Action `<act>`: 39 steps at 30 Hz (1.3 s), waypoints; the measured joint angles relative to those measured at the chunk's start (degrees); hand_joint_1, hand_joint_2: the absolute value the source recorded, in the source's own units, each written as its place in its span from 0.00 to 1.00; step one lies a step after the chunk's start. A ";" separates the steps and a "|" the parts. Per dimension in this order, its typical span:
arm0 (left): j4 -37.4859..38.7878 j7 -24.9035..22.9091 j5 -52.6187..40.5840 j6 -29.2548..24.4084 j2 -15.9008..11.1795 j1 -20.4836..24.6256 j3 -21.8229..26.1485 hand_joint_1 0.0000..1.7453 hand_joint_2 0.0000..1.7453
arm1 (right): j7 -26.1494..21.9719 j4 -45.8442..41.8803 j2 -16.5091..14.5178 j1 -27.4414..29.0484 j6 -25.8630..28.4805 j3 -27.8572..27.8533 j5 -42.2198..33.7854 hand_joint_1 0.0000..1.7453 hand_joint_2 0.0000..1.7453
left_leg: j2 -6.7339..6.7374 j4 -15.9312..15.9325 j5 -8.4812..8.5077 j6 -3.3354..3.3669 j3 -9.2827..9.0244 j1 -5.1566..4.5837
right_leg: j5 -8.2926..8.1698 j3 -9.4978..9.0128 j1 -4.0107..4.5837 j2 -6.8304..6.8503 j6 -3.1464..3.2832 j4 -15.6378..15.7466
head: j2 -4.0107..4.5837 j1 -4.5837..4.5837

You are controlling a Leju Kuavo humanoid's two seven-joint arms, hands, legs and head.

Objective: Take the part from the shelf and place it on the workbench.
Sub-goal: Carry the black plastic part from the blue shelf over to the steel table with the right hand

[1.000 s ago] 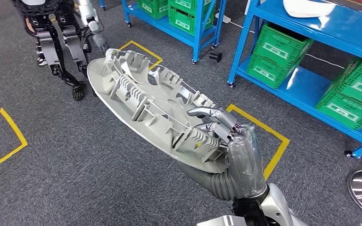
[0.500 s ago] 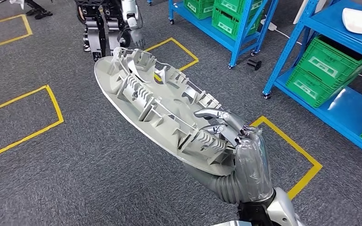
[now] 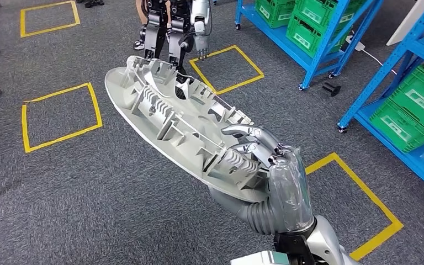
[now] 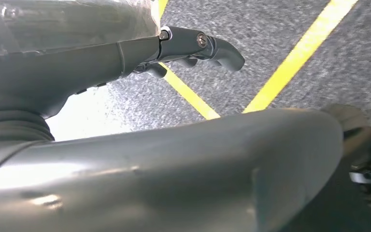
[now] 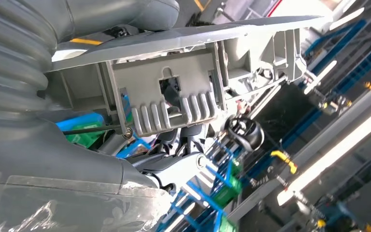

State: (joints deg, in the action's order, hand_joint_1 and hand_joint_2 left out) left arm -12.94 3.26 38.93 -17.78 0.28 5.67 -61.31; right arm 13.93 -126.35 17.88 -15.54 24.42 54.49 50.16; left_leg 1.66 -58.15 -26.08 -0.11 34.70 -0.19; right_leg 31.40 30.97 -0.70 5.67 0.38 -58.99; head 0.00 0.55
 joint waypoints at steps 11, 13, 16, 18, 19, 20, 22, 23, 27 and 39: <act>-0.02 -0.99 -0.53 0.05 0.01 0.65 -1.01 0.00 1.00 | 0.67 -0.40 0.54 0.11 0.02 -0.19 0.46 1.00 1.00 | -7.86 -0.42 -0.26 0.52 -0.06 0.07 | -3.60 4.21 -0.04 -9.71 0.90 -1.47 | 0.00 -1.63; -0.02 -1.31 -0.97 0.02 -0.01 0.57 -1.19 0.00 1.00 | 0.67 -0.42 0.57 -0.03 0.02 -0.33 0.39 1.00 1.00 | -9.09 -0.40 -0.12 -0.17 0.33 0.33 | -3.64 3.77 0.09 -9.53 0.87 -0.29 | 0.00 -1.62; -0.02 -1.69 -1.29 -0.05 -0.14 0.35 -1.38 0.00 1.00 | 0.68 -0.42 0.58 -0.22 0.05 -0.64 0.32 1.00 1.00 | -7.59 -1.85 -1.20 -1.14 1.05 0.32 | -3.89 2.77 -0.15 -7.47 1.60 0.73 | 0.00 -1.29; -0.02 -1.73 -1.30 -0.07 -0.15 0.50 -1.44 0.00 1.00 | 0.67 -0.42 0.57 -0.29 0.10 -0.79 0.32 1.00 1.00 | -4.20 -7.66 -4.20 -1.77 3.64 0.34 | -3.77 2.00 -0.19 -5.84 1.95 1.18 | 0.00 -0.64; -0.02 -1.73 -1.30 -0.06 -0.13 0.60 -1.48 0.00 1.00 | 0.66 -0.42 0.57 -0.32 0.13 -0.86 0.32 1.00 1.00 | -3.22 -11.57 -5.83 -2.07 5.53 0.56 | -3.64 1.83 -0.16 -5.01 2.01 1.17 | 0.00 -0.38; -0.02 -1.73 -1.31 -0.06 -0.12 0.64 -1.55 0.00 1.00 | 0.66 -0.42 0.57 -0.32 0.13 -0.90 0.32 1.00 1.00 | -2.78 -14.72 -6.84 -2.34 7.15 0.80 | -3.49 1.73 -0.16 -4.19 1.98 1.13 | 0.00 -0.30; -0.02 -1.73 -1.32 -0.10 -0.12 0.58 -1.82 0.00 1.00 | 0.64 -0.42 0.57 -0.33 0.13 -0.91 0.29 1.00 1.00 | -2.42 -15.36 -5.77 -2.80 7.70 1.27 | -3.12 1.53 -0.22 -2.75 1.72 1.01 | 0.00 -0.18; -0.02 -1.74 -1.35 -0.14 -0.13 0.57 -2.01 0.00 1.00 | 0.62 -0.42 0.57 -0.40 0.13 -0.90 0.27 1.00 1.00 | -1.94 -12.39 -3.79 -2.97 6.25 1.46 | -2.87 1.35 -0.28 -2.10 1.51 0.90 | 0.00 -0.11; -0.09 -1.83 -1.74 -0.21 -0.07 1.19 -2.38 0.00 1.00 | 0.47 -0.42 0.57 -0.85 0.16 -0.95 0.19 1.00 1.00 | 1.98 -1.19 0.05 -2.10 0.58 0.90 | -1.76 0.73 0.04 0.13 0.07 0.31 | 0.00 0.21; -0.11 -2.42 -1.95 0.20 -0.09 1.14 -2.78 0.00 1.00 | 0.56 -0.43 0.68 -0.72 0.41 -0.99 0.56 1.00 1.00 | -6.10 -0.79 -0.12 1.08 0.14 0.05 | -0.56 7.70 0.53 -6.80 0.80 -9.83 | 0.00 -1.75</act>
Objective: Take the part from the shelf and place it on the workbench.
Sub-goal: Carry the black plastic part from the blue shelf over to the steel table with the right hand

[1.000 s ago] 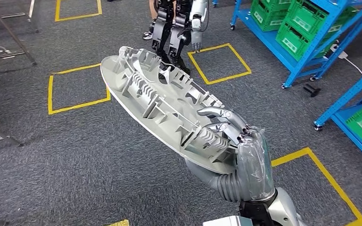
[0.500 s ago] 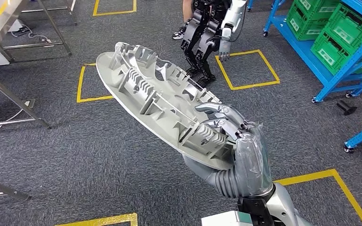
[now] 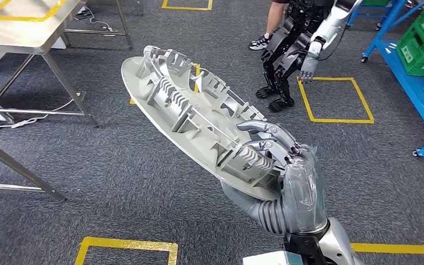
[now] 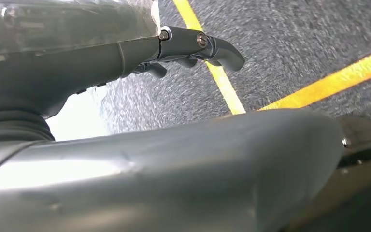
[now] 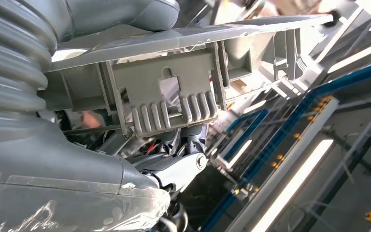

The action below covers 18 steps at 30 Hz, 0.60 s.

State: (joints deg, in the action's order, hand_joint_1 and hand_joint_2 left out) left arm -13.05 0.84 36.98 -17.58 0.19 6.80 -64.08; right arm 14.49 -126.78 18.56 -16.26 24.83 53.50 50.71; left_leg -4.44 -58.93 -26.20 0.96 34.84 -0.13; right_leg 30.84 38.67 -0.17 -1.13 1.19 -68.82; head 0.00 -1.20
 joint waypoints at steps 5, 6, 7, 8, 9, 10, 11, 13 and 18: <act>-0.02 -0.01 0.21 -0.12 0.30 -0.10 -0.02 0.00 1.00 | 0.58 -0.15 0.00 -0.12 -0.03 -0.02 0.53 1.00 1.00 | -3.23 0.07 0.28 -0.90 0.68 0.36 | -3.49 -3.82 0.45 -2.45 1.05 9.89 | 0.00 -0.21; -0.01 0.01 0.36 -0.20 0.26 -0.25 -0.03 0.00 1.00 | 0.70 -0.15 0.00 -0.13 -0.04 -0.03 0.61 1.00 1.00 | -3.35 0.07 0.21 -1.16 0.80 0.38 | -3.60 -4.12 0.35 -1.78 1.11 10.32 | 0.00 -0.27; -0.01 0.02 0.50 -0.29 0.23 -0.35 -0.04 0.00 1.00 | 0.81 -0.15 -0.01 -0.14 -0.05 -0.04 0.66 1.00 1.00 | -2.52 -0.46 -0.30 -1.44 1.00 0.25 | -3.73 -4.62 0.23 -1.09 1.21 10.93 | 0.00 -0.13; 0.00 0.02 0.63 -0.34 0.19 -0.33 -0.05 0.00 1.00 | 0.88 -0.16 -0.01 -0.19 -0.05 -0.05 0.69 1.00 1.00 | -1.15 -1.97 -1.32 -1.74 1.59 0.12 | -3.87 -5.17 0.09 -0.29 1.31 11.55 | 0.00 0.08; 0.00 0.02 0.73 -0.38 0.16 -0.20 -0.06 0.00 1.00 | 0.93 -0.16 -0.02 -0.25 -0.05 -0.06 0.72 1.00 1.00 | 0.62 -4.74 -2.86 -2.04 2.77 0.10 | -3.88 -5.65 -0.01 0.58 1.38 11.95 | 0.00 0.37; 0.00 0.02 0.78 -0.40 0.16 -0.02 -0.07 0.00 1.00 | 0.96 -0.16 -0.02 -0.31 -0.05 -0.06 0.74 1.00 1.00 | 2.13 -8.30 -4.55 -2.42 4.35 0.18 | -3.76 -5.96 0.01 1.42 1.44 12.09 | 0.00 0.70; 0.00 0.02 0.83 -0.40 0.16 0.14 -0.07 0.00 1.00 | 0.96 -0.16 -0.02 -0.38 -0.04 -0.06 0.75 1.00 1.00 | 2.90 -11.76 -5.89 -2.78 6.02 0.43 | -3.60 -6.11 -0.02 2.29 1.43 12.06 | 0.00 0.91; 0.00 -0.01 0.89 -0.40 0.15 0.20 -0.07 0.00 1.00 | 0.98 -0.15 -0.02 -0.38 -0.06 -0.04 0.75 1.00 1.00 | 3.53 -14.26 -5.91 -3.49 7.34 1.03 | -3.20 -6.34 -0.22 3.87 1.15 11.92 | 0.00 1.23; -0.05 -0.27 1.02 -0.44 0.33 0.31 -0.07 0.00 1.00 | 1.01 -0.15 -0.02 -0.59 -0.15 -0.03 0.74 1.00 1.00 | 7.18 -0.73 0.30 -3.89 0.43 1.33 | -1.55 -6.77 -0.51 6.72 -0.69 10.39 | 0.00 1.88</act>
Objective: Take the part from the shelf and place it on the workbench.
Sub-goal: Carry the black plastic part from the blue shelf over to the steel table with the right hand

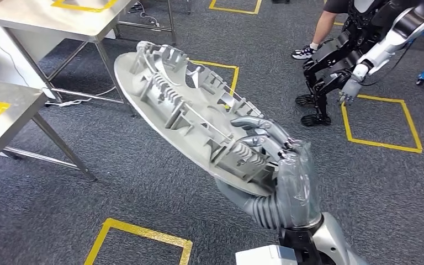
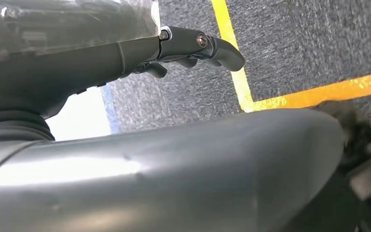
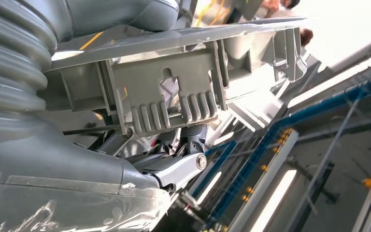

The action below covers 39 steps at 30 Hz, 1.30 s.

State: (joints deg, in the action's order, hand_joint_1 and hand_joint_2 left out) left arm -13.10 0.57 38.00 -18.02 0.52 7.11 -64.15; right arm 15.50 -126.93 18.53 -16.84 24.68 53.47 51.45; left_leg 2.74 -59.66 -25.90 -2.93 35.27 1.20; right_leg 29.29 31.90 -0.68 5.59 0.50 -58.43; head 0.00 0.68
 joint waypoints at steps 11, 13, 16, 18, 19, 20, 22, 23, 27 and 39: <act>0.01 -0.03 0.11 -0.48 -0.04 0.03 0.00 0.00 1.00 | 0.13 0.00 0.02 -0.57 -0.29 -0.01 -0.19 1.00 1.00 | -6.58 0.21 -0.36 3.66 -0.13 -0.99 | 5.04 9.24 0.14 -5.52 0.21 -16.19 | 0.00 -2.28; 0.01 -0.01 0.14 -0.46 0.03 0.01 0.00 0.00 1.00 | 0.23 0.01 0.03 -0.62 -0.38 -0.01 -0.43 1.00 1.00 | -8.24 0.20 -0.36 3.65 -0.25 -1.01 | 0.26 6.59 0.63 -7.43 1.20 -8.72 | 0.00 -2.35; 0.01 0.06 0.16 -0.45 0.24 -0.03 0.00 0.00 1.00 | 0.29 0.01 0.05 -0.72 -0.33 0.01 -0.75 1.00 1.00 | -10.34 0.21 -0.20 3.15 0.18 -0.72 | -2.25 3.60 0.89 -10.23 1.86 -1.31 | 0.00 -2.47; 0.01 0.08 0.18 -0.45 0.24 -0.31 0.00 0.00 1.00 | 0.28 0.01 0.08 -0.77 -0.29 0.00 -0.82 1.00 1.00 | -11.43 0.39 -0.06 2.49 0.43 -0.49 | -2.23 3.21 0.90 -9.10 1.82 -0.51 | 0.00 -2.72; 0.02 0.08 0.19 -0.46 0.22 -0.47 0.00 0.00 1.00 | 0.28 0.02 0.08 -0.77 -0.28 -0.01 -0.83 1.00 1.00 | -10.84 0.21 -0.33 2.21 0.57 -0.59 | -2.34 2.86 0.81 -8.38 1.88 0.02 | 0.00 -2.71; 0.02 0.07 0.19 -0.48 0.20 -0.56 0.00 0.00 1.00 | 0.28 0.02 0.08 -0.78 -0.27 -0.01 -0.83 1.00 1.00 | -9.41 -0.72 -1.11 1.94 0.95 -0.75 | -2.47 2.41 0.70 -7.57 1.95 0.60 | 0.00 -2.51; 0.03 0.08 0.19 -0.48 0.18 -0.49 0.00 0.00 1.00 | 0.22 0.04 0.08 -0.77 -0.26 0.01 -0.83 1.00 1.00 | -5.51 -5.86 -4.16 1.43 3.09 -0.95 | -2.52 1.65 0.62 -5.90 2.12 1.28 | 0.00 -1.91; 0.03 0.08 0.19 -0.47 0.18 -0.41 0.00 0.00 1.00 | 0.19 0.05 0.09 -0.76 -0.25 0.02 -0.83 1.00 1.00 | -4.38 -9.55 -5.85 1.10 4.68 -0.84 | -2.40 1.47 0.62 -5.00 2.19 1.29 | 0.00 -1.59; 0.03 0.08 0.19 -0.47 0.06 -0.47 -0.01 0.00 1.00 | 0.15 0.16 0.09 -0.71 -0.26 0.09 -0.97 1.00 1.00 | -3.04 -10.46 -4.13 -0.18 4.96 -0.11 | -1.50 1.20 0.26 -1.73 1.73 0.58 | 0.00 -0.94; 0.03 -0.02 0.21 -0.45 -0.28 -0.23 0.00 0.00 1.00 | -0.09 0.26 0.09 -1.11 -0.16 0.02 -1.43 1.00 1.00 | -4.39 0.53 -0.14 3.81 -0.31 -0.52 | 6.78 7.39 -0.14 -5.13 -0.89 -14.36 | 0.00 -1.99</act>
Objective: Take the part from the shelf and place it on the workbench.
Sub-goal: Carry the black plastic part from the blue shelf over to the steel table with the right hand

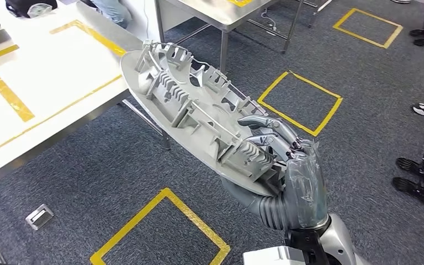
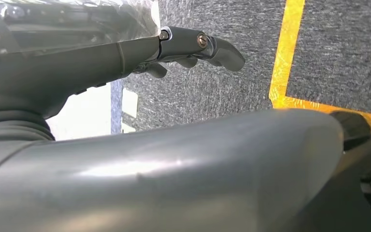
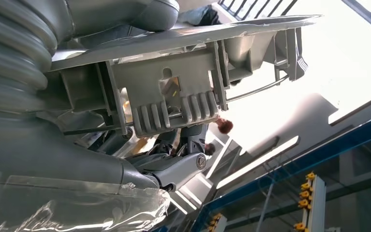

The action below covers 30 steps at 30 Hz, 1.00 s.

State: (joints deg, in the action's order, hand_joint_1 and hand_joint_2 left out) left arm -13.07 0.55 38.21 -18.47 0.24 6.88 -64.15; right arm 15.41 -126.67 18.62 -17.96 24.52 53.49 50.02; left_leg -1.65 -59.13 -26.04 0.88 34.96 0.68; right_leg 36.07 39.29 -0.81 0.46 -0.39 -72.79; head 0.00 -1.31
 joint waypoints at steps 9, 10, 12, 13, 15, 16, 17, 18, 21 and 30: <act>0.01 -0.03 -0.02 0.05 0.06 -0.04 -0.01 0.00 1.00 | -0.26 0.15 0.08 -0.25 0.06 0.02 -0.51 1.00 1.00 | -6.72 -0.05 0.46 -1.48 0.83 0.39 | -8.46 -4.48 0.12 -4.47 1.64 13.66 | 0.00 -0.82; 0.01 -0.04 -0.01 0.06 0.00 -0.14 -0.01 0.00 1.00 | -0.28 0.19 0.08 -0.32 0.07 0.01 -0.53 1.00 1.00 | -6.82 0.02 0.45 -1.85 1.00 0.40 | -8.56 -4.67 0.05 -3.71 1.79 13.93 | 0.00 -0.90; 0.02 -0.05 -0.02 0.06 -0.08 -0.24 -0.02 0.00 1.00 | -0.34 0.25 0.07 -0.39 0.12 -0.01 -0.55 1.00 1.00 | -4.41 -1.66 -0.92 -2.40 1.79 0.06 | -8.77 -5.32 -0.19 -2.09 2.23 14.79 | 0.00 -0.31; 0.02 -0.05 -0.02 0.05 -0.10 -0.18 -0.02 0.00 1.00 | -0.38 0.29 0.07 -0.40 0.15 0.00 -0.56 1.00 1.00 | -2.38 -4.27 -2.45 -2.59 2.88 -0.04 | -8.79 -5.64 -0.21 -1.18 2.43 15.03 | 0.00 0.10; 0.02 -0.05 -0.02 0.05 -0.08 -0.01 -0.02 0.00 1.00 | -0.41 0.38 0.07 -0.39 0.20 0.03 -0.56 1.00 1.00 | 0.22 -11.48 -5.68 -3.05 6.01 0.01 | -8.54 -5.93 -0.07 0.65 2.65 14.97 | 0.00 0.75; 0.02 -0.05 -0.02 0.05 -0.08 -0.01 -0.02 0.00 1.00 | -0.42 0.44 0.07 -0.37 0.20 0.05 -0.57 1.00 1.00 | 0.62 -14.08 -6.39 -3.24 7.14 0.11 | -8.37 -5.97 -0.03 1.55 2.68 14.84 | 0.00 0.87; 0.02 -0.05 -0.01 0.06 -0.09 -0.07 -0.02 0.00 1.00 | -0.42 0.49 0.08 -0.36 0.20 0.07 -0.57 1.00 1.00 | 0.80 -14.68 -6.06 -3.40 7.36 0.20 | -8.20 -6.01 -0.03 2.35 2.63 14.70 | 0.00 1.01; 0.02 -0.05 -0.01 0.06 -0.11 -0.15 -0.02 0.00 1.00 | -0.42 0.53 0.08 -0.36 0.20 0.08 -0.58 1.00 1.00 | 1.01 -13.07 -4.77 -3.48 6.47 0.27 | -8.01 -6.08 -0.05 3.06 2.52 14.55 | 0.00 1.12; 0.02 -0.05 -0.02 0.04 -0.21 -0.11 -0.02 0.00 1.00 | -0.42 0.56 0.07 -0.39 0.20 0.06 -0.58 1.00 1.00 | 3.66 -2.72 -0.56 -2.92 0.90 -0.08 | -7.32 -6.45 0.16 4.91 1.83 14.07 | 0.00 1.57; 0.02 -0.05 0.50 0.00 -0.31 -0.12 -0.02 0.00 1.00 | -0.55 0.56 0.09 -0.42 0.25 0.03 -0.64 1.00 1.00 | 0.66 0.34 0.43 0.30 -0.01 -0.04 | -0.63 -1.33 -0.14 0.15 -0.10 2.26 | 0.00 0.35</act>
State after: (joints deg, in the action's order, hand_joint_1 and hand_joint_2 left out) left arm -13.05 0.50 38.71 -18.47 -0.08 6.76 -64.17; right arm 14.86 -126.11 18.71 -18.38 24.76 53.52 49.37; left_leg -0.99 -58.80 -25.61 1.18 34.95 0.65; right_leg 35.43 37.96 -0.96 0.61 -0.49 -70.53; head 0.00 -0.97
